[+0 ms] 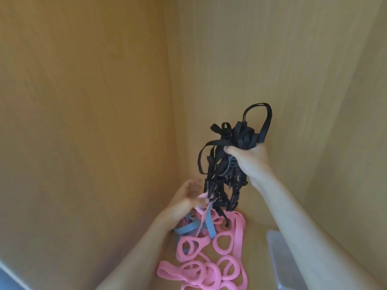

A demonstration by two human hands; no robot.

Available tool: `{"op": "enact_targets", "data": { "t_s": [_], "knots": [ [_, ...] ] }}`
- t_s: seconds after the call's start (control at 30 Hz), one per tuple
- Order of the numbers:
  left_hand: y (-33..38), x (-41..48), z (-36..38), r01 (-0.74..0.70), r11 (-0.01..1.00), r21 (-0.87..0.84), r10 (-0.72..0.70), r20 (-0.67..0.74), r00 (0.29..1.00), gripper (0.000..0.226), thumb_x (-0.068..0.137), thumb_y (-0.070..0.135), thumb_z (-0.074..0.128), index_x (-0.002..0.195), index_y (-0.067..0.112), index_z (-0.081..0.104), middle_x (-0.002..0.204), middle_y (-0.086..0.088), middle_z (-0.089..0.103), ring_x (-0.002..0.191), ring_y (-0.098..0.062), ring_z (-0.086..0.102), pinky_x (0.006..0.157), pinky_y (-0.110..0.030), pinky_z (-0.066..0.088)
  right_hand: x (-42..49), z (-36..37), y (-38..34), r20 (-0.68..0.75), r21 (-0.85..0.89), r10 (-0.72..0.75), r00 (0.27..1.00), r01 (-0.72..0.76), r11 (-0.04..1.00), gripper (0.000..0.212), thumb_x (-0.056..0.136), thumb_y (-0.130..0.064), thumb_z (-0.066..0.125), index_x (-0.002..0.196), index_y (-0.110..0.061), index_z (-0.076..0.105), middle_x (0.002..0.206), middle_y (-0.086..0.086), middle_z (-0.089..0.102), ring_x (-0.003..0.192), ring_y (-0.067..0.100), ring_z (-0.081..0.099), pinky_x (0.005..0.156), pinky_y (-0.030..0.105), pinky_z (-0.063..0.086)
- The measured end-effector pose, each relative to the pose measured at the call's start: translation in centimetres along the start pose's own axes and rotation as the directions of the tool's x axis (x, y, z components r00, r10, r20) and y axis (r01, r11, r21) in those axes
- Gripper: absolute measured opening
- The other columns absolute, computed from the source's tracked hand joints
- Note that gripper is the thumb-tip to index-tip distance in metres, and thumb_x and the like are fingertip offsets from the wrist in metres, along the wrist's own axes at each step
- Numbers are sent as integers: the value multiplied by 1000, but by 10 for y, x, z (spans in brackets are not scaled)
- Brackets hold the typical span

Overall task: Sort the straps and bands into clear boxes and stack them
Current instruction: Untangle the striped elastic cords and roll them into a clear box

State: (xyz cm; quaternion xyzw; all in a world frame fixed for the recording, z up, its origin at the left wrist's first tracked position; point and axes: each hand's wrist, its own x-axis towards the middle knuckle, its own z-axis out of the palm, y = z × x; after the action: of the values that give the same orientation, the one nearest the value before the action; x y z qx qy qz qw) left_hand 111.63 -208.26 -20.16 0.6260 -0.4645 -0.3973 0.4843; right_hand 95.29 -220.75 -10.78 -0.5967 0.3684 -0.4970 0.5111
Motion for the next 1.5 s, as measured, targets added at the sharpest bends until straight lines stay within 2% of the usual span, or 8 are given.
{"op": "enact_targets", "data": {
  "t_s": [0.1, 0.33, 0.63, 0.8, 0.97, 1.13, 1.27, 1.5],
  "knots": [
    [-20, 5, 17, -52, 991, 119, 56, -26, 998, 68, 83, -4, 73, 132, 34, 45, 124, 11, 58, 101, 9, 63, 80, -10, 51, 2, -3, -4, 36, 38, 5, 999, -6, 999, 24, 68, -23, 85, 90, -26, 75, 87, -14, 77, 78, 3, 72, 76, 32, 53],
    [-22, 11, 12, -92, 985, 147, 110, -119, 987, 50, 88, -20, 39, 94, 20, 69, 79, 5, 69, 65, 0, 60, 62, -13, 44, 8, -26, -1, 55, -40, 39, 998, -37, 999, 24, 69, -24, 83, 92, -24, 76, 89, -12, 77, 88, 10, 72, 76, 33, 52],
    [-8, 11, 2, 86, 970, -227, -110, -95, 989, 39, 74, 12, 53, 107, 10, 75, 106, -22, 73, 92, -29, 66, 88, -38, 49, 13, -50, 32, -50, -198, 90, 995, -98, 975, 16, 73, -14, 80, 81, -24, 71, 78, -6, 75, 77, 11, 70, 61, 27, 49],
    [-12, 13, -1, 43, 921, -388, -87, -98, 991, 32, 92, -4, 51, 113, 6, 72, 103, -22, 74, 90, -32, 71, 89, -44, 53, 9, -51, 51, -75, -229, 126, 989, -140, 963, 23, 73, -9, 78, 92, 0, 68, 77, 9, 72, 70, 17, 62, 63, 27, 49],
    [-15, 14, 2, 29, 907, -420, -85, -115, 990, 26, 95, 3, 55, 110, 10, 75, 113, -19, 73, 105, -35, 69, 97, -48, 52, 5, -51, 65, -115, -183, 169, 979, -188, 965, 14, 73, -10, 79, 85, -13, 73, 73, -3, 74, 72, 15, 67, 59, 25, 48],
    [-17, 10, 7, 133, 823, -553, -214, -83, 973, 30, 91, 3, 50, 107, 2, 75, 112, -28, 70, 95, -37, 67, 90, -46, 53, -1, -50, 70, -135, -108, 206, 969, -221, 969, 16, 71, -13, 80, 83, -21, 72, 69, -10, 74, 66, 12, 70, 54, 24, 51],
    [-20, 6, 6, 202, 736, -647, -213, 61, 975, 37, 83, -1, 53, 116, -6, 70, 116, -34, 64, 104, -40, 60, 107, -51, 43, -1, -48, 69, -126, -81, 218, 968, -229, 970, 18, 68, -15, 81, 84, -20, 73, 73, -5, 75, 78, 21, 72, 73, 35, 59],
    [-17, -2, 7, 195, 791, -580, -143, 134, 981, 32, 88, -10, 55, 108, 5, 76, 113, -27, 70, 95, -34, 72, 75, -40, 60, 3, -47, 63, -108, -67, 211, 971, -219, 973, 22, 66, -16, 81, 86, -19, 74, 77, -3, 76, 86, 26, 73, 83, 42, 59]
  ]
}}
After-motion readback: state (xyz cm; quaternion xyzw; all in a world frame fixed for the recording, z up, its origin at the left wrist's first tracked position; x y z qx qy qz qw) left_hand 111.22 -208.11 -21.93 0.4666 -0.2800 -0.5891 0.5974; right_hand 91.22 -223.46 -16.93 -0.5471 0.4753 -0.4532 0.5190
